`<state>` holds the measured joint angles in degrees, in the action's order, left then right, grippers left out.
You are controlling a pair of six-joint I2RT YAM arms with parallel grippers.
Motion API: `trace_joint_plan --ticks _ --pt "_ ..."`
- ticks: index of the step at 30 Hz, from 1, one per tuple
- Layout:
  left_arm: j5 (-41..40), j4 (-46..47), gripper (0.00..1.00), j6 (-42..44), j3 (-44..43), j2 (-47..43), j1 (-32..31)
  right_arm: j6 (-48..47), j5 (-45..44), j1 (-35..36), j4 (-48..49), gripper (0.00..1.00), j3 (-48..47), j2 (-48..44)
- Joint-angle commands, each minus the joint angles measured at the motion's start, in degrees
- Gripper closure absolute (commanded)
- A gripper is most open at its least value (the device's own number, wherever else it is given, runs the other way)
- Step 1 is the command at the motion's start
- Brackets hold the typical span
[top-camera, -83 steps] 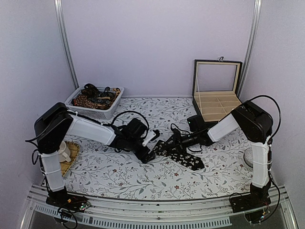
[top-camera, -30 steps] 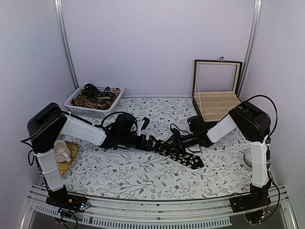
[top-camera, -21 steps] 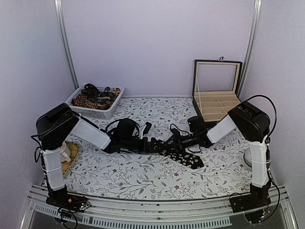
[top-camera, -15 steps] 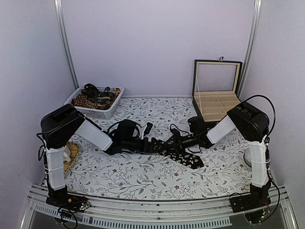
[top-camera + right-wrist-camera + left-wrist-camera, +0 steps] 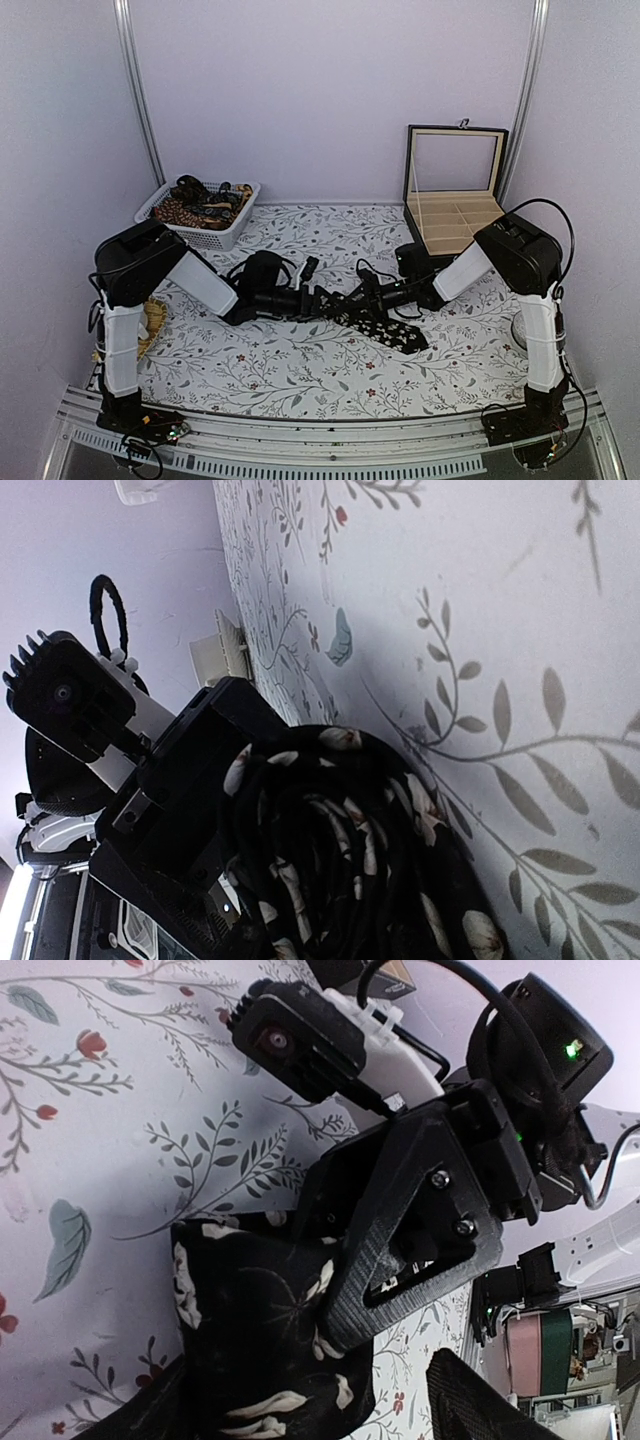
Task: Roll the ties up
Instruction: Roll the tie at the center of the board.
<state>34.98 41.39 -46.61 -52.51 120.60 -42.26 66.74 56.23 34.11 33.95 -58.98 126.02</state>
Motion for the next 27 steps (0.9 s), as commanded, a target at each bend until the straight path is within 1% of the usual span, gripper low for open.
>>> trace_joint_plan --ticks 1,3,9,11,13,16,18,20,22,23,27 --pt "0.0 -9.8 0.25 1.8 -1.5 3.5 -1.8 0.6 -2.2 1.1 -3.9 0.72 0.4 5.7" --pt "-0.2 -12.6 0.25 3.3 -2.7 3.3 -2.3 0.7 -2.3 1.1 -3.9 0.72 0.3 5.8" --pt "1.0 -16.7 0.25 6.3 -3.9 3.4 -2.5 0.5 -2.4 1.0 -4.5 0.72 0.0 5.9" --pt "0.8 -19.3 0.28 7.7 -4.6 3.5 -2.6 0.4 -2.4 0.9 -4.5 0.72 -0.2 6.0" --pt "0.4 -21.1 0.36 8.9 -5.2 3.3 -2.7 0.4 -2.3 0.8 -4.4 0.72 0.0 6.1" --pt "-0.1 -23.2 0.37 10.2 -5.8 3.2 -2.7 0.4 -2.4 0.8 -4.5 0.72 0.1 6.0" --pt "-0.1 -24.3 0.44 10.9 -6.2 3.2 -2.7 0.4 -2.5 0.6 -4.6 0.72 0.0 5.9" --pt "-0.1 -25.0 0.46 11.3 -6.5 3.2 -2.7 0.3 -2.6 0.5 -4.9 0.72 0.1 5.9" --pt "0.1 -25.5 0.55 11.7 -6.8 3.4 -2.8 0.0 -2.8 0.4 -5.3 0.72 -0.2 5.8" --pt "0.2 -25.9 0.57 11.8 -7.0 3.5 -2.8 -0.1 -2.9 0.4 -5.4 0.72 -0.1 5.8" --pt "-0.6 -27.0 0.72 12.2 -7.1 3.2 -2.7 -0.6 -3.5 0.3 -6.3 0.71 -0.1 5.3"
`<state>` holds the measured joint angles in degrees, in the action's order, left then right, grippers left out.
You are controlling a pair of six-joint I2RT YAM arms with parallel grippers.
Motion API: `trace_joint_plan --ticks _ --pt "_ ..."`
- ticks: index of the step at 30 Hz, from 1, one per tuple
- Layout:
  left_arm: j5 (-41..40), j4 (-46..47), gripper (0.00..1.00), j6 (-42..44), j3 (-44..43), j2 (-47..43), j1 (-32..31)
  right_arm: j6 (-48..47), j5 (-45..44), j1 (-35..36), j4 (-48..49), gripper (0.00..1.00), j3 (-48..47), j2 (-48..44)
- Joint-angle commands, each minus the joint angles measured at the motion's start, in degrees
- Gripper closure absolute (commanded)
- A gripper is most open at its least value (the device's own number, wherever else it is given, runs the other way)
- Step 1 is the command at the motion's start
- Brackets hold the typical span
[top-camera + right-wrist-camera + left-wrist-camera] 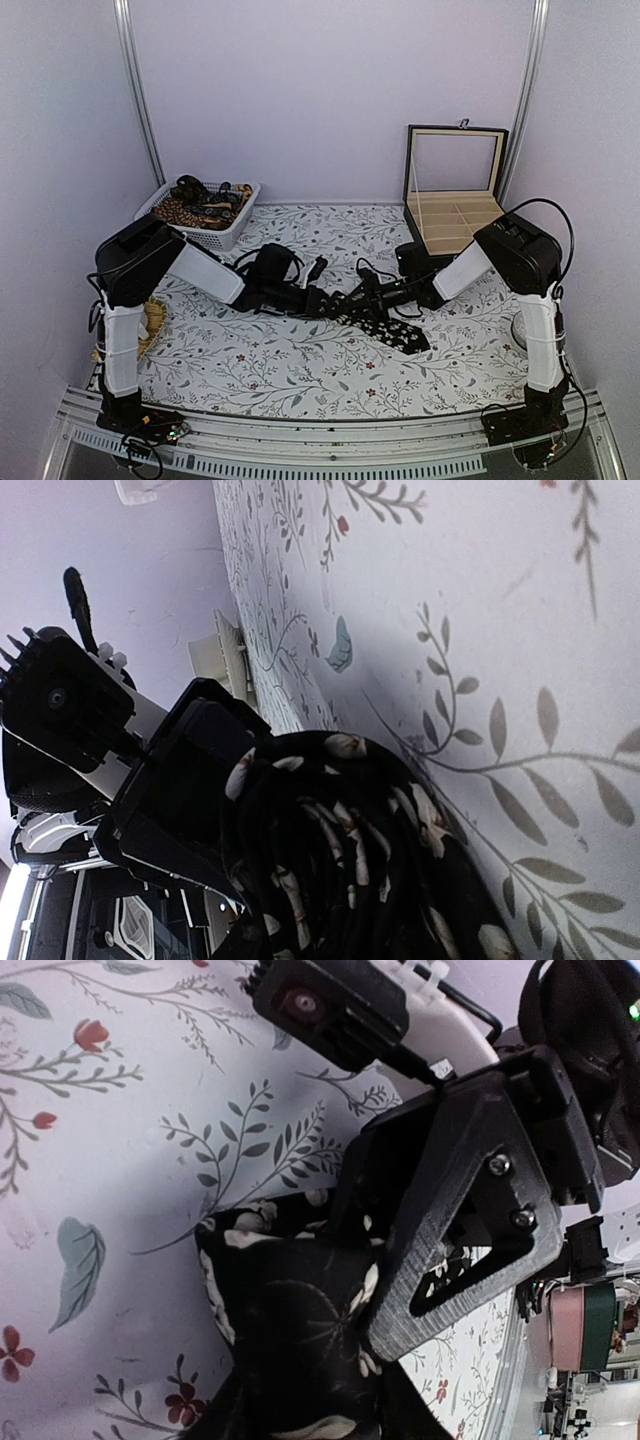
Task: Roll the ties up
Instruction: Roll the tie at the center of the board.
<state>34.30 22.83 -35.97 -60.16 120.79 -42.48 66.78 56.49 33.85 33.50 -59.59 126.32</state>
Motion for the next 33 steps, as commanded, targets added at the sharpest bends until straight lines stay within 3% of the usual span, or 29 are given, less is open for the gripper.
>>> trace_joint_plan --ticks 1,8,19,26,33 --pt "-0.1 -8.7 0.75 1.6 0.5 2.9 -2.4 -1.0 -3.9 0.6 -6.3 0.71 0.5 4.8" --pt "-5.0 -13.4 0.98 3.1 -0.8 1.0 -2.3 -4.5 -6.9 0.4 -11.4 0.59 0.9 0.7" --pt "-20.4 -25.5 0.98 8.6 -4.2 -2.9 -2.3 -17.8 -16.9 0.1 -29.4 0.45 3.3 -18.5" --pt "-22.8 -27.7 0.98 9.6 -5.7 -3.2 -2.2 -26.5 -25.7 -0.1 -38.8 0.45 4.9 -27.5" --pt "-28.3 -34.4 0.98 12.0 -11.2 -2.4 -2.6 -34.3 -37.0 -0.1 -45.3 0.51 4.4 -27.0"
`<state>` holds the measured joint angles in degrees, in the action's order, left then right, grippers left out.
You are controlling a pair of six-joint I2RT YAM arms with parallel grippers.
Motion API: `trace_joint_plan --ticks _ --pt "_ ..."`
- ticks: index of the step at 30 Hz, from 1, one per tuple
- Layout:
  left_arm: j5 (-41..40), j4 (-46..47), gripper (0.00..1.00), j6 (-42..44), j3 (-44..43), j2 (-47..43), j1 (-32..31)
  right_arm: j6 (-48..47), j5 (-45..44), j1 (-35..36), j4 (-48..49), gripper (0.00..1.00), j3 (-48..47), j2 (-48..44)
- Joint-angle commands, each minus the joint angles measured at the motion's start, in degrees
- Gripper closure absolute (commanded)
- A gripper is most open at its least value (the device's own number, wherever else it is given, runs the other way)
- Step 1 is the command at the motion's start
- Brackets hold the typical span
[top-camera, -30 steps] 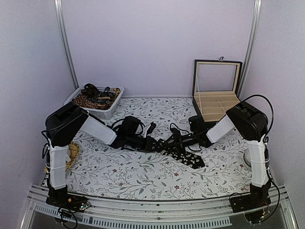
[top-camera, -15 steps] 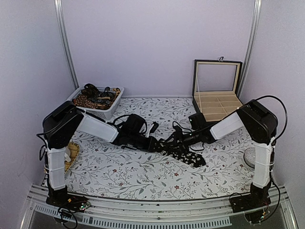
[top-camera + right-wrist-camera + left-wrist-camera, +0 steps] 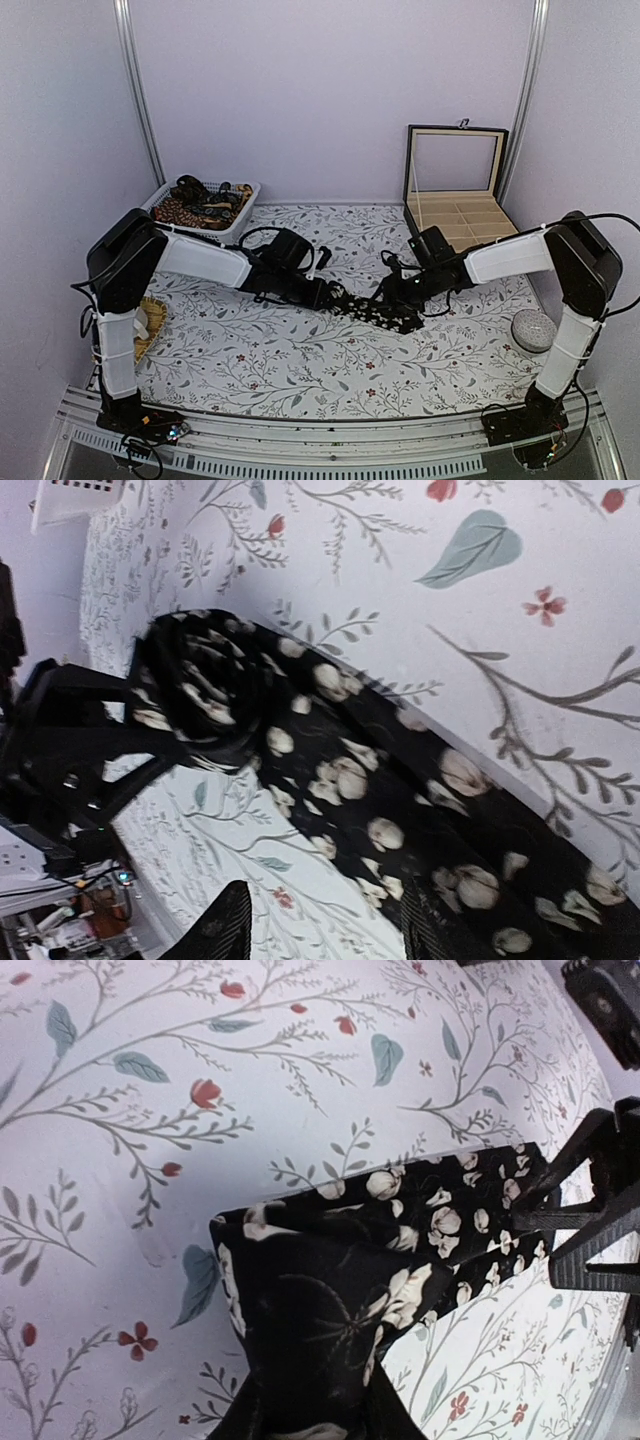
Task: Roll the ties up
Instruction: Roll the tie at the center of the board.
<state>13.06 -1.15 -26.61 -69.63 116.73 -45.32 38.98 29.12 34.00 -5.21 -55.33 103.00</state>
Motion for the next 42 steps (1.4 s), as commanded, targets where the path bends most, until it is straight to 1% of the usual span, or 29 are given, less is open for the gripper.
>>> trace_joint_plan --ticks 1,5,9,15,20,21,22,25,27,28,32,35,38,42 --pt "-7.4 -11.0 0.98 3.1 -2.1 1.6 0.4 -7.4 -11.1 -0.3 -6.9 0.53 0.2 -2.9" --pt "-7.3 -12.1 0.98 4.5 -3.3 1.9 0.6 -9.7 -12.9 -0.7 -7.5 0.60 -0.2 1.3" --pt "-7.3 -13.0 0.98 5.1 -4.0 2.4 1.1 -10.2 -11.4 -0.5 -6.6 0.65 0.5 3.7" --pt "-8.5 -11.2 0.97 3.2 -3.4 2.4 2.3 -8.6 -9.7 1.9 -5.2 0.66 3.2 3.7" --pt "-6.3 -8.1 0.96 1.0 -2.8 2.8 2.7 -4.6 -7.5 4.7 -2.3 0.66 6.2 2.0" --pt "-5.9 -7.7 0.93 0.9 -2.8 3.0 2.6 -3.8 -7.4 5.3 -2.0 0.66 6.4 1.5" --pt "-5.5 -7.5 0.87 0.8 -2.6 3.1 2.7 -3.4 -7.4 5.8 -2.0 0.66 6.2 1.0" --pt "-4.9 -6.7 0.70 0.8 -2.1 2.6 2.6 -3.3 -9.7 6.4 -3.4 0.60 4.4 -1.5" --pt "-4.8 -6.3 0.60 0.8 -1.9 2.0 2.8 -5.3 -11.6 6.3 -5.6 0.58 1.7 -3.4" --pt "-4.7 -6.3 0.57 0.8 -1.8 1.8 2.9 -6.7 -12.5 6.4 -6.8 0.57 0.0 -4.4" --pt "-4.8 -6.0 0.51 1.1 -1.5 0.7 3.5 -11.8 -16.2 6.3 -11.2 0.54 -6.9 -7.5" --pt "-4.9 -4.6 0.46 1.4 -0.7 -0.5 4.3 -14.3 -18.3 6.4 -13.0 0.52 -11.2 -7.5" --pt "-2.8 -2.0 0.40 2.0 0.2 -1.8 4.7 -15.7 -18.7 6.3 -12.6 0.52 -15.0 -4.5" --pt "-0.3 -0.3 0.38 2.6 0.0 -2.3 5.0 -16.3 -18.3 6.3 -12.0 0.53 -20.6 2.9"
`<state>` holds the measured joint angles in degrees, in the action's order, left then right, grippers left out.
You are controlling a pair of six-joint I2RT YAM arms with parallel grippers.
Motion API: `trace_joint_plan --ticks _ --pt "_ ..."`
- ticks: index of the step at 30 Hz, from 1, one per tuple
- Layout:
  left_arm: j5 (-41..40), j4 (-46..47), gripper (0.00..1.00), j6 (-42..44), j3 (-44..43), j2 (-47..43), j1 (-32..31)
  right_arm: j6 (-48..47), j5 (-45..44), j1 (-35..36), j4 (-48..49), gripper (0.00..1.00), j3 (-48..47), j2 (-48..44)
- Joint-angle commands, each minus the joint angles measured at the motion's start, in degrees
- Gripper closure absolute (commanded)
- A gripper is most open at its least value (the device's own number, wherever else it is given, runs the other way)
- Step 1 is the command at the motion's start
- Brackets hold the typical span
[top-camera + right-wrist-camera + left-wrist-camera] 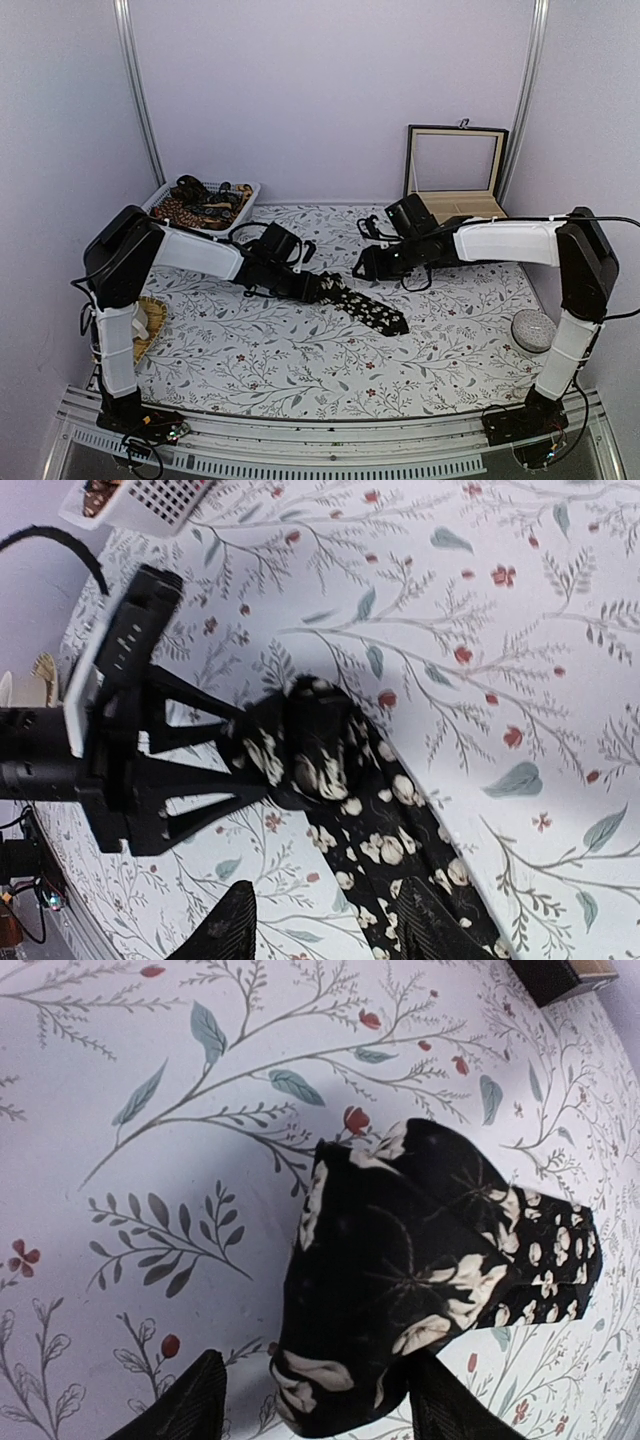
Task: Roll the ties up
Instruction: Roll the tie at the center of the board.
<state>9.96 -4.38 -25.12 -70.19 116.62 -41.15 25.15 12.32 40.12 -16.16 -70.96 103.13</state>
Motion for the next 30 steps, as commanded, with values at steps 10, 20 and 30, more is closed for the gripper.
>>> trace_joint_plan --ticks 10,20,30 --pt "7.3 8.0 0.37 -0.1 4.0 -3.3 1.9 1.2 8.6 -2.5 2.9 0.47 -10.4 14.7" --pt "10.5 10.0 0.39 -0.3 3.9 -2.3 2.7 4.8 19.1 -5.3 8.2 0.61 -11.9 21.1" --pt "11.5 10.8 0.40 -0.7 4.0 -0.9 3.3 5.7 23.4 -5.4 8.4 0.67 -15.7 25.6"
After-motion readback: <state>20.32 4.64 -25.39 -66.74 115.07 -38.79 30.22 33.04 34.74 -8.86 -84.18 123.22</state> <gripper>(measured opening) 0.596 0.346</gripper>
